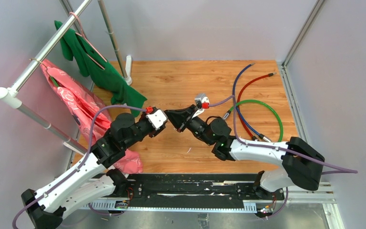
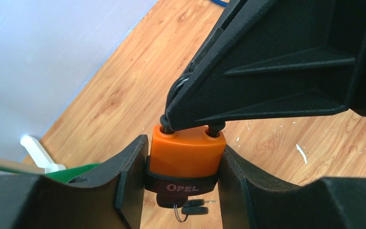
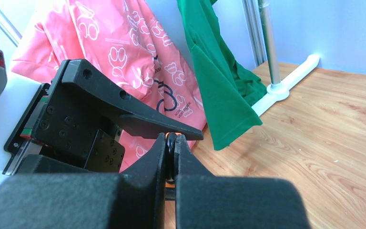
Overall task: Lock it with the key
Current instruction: Lock the lock.
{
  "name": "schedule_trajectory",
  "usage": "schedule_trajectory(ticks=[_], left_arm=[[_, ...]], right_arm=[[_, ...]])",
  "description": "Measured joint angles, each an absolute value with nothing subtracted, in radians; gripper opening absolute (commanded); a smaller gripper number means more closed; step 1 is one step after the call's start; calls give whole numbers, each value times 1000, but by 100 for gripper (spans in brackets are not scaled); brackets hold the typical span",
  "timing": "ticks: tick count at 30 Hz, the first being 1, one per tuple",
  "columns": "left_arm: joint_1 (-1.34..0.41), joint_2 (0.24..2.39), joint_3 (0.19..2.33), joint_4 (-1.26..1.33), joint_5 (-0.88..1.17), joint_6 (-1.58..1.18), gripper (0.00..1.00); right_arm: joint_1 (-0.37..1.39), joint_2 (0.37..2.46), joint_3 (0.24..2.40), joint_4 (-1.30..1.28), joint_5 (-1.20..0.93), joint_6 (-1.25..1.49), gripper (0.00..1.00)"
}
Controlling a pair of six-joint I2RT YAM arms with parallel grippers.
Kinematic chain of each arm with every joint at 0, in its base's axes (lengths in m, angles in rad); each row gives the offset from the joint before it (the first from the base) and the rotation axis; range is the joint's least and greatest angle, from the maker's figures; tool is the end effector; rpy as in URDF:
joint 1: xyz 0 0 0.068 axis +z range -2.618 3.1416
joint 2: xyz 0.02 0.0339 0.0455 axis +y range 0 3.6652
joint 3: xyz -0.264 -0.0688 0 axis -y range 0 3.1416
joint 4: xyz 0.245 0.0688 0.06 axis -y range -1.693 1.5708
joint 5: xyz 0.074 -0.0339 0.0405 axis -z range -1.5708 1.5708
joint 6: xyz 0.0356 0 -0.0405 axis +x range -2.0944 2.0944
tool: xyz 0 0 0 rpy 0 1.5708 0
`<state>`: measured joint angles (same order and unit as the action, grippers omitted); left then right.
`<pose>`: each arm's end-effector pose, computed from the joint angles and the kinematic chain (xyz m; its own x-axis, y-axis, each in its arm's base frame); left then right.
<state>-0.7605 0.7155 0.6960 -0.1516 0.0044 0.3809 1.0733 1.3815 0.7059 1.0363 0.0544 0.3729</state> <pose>0.1266 -0.1206 0.3232 0.1429 0.3772 -0.9151 0.6887 0.6262 0.3656 0.1456 0.2641 0.3051 -0.1540 0.4787 -0.8644 -0.8559 0.3724 0.3587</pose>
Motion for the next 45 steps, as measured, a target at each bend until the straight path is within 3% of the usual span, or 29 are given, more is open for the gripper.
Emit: schedule_trajectory(ticks=[22,31,37,45], left_arm=[[-728,713,706,-220,2,302,0],[-735,599,651,-248,116,448,0],[-739,596,605,-244,146,500,0],[-743,595,588,-265,190,548,0]], right_arm=[[1080,1467,761,1055,34,299,0],[1076,1304,896,537,-114,233,1],[1076,1291,961,295,-142,217,17],[1076,1282,1010,113,-184,199,47]])
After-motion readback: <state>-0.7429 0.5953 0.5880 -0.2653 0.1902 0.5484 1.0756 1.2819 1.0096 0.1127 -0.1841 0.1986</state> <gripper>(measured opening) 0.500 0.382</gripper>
